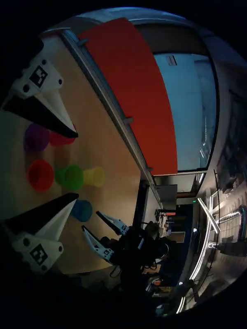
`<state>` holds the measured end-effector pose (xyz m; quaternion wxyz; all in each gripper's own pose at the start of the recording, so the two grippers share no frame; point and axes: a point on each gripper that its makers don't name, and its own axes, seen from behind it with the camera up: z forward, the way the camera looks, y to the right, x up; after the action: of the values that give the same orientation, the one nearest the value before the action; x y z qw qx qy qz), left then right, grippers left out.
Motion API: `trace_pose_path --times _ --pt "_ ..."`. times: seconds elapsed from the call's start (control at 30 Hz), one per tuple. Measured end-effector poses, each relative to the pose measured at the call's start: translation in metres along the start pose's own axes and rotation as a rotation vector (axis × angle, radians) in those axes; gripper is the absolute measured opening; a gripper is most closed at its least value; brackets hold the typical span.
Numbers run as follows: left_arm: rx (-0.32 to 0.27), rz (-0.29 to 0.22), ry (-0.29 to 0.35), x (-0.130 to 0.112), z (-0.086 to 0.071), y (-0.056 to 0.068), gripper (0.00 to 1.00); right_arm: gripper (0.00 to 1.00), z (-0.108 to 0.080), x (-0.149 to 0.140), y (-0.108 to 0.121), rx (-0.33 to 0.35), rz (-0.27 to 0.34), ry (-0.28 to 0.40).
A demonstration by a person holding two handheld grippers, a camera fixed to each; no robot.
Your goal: Pour water
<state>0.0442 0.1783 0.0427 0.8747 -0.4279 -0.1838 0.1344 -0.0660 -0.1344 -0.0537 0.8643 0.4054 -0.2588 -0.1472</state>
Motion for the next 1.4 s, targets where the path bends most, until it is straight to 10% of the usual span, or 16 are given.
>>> trace_pose_path --times 0.8,1.4 --pt "-0.001 -0.014 0.004 -0.002 0.003 -0.003 1.0 1.0 0.05 -0.004 -0.006 0.039 0.002 -0.021" --pt "-0.001 -0.01 -0.012 -0.009 0.004 -0.003 1.0 0.91 0.052 -0.001 -0.004 0.036 0.028 -0.001"
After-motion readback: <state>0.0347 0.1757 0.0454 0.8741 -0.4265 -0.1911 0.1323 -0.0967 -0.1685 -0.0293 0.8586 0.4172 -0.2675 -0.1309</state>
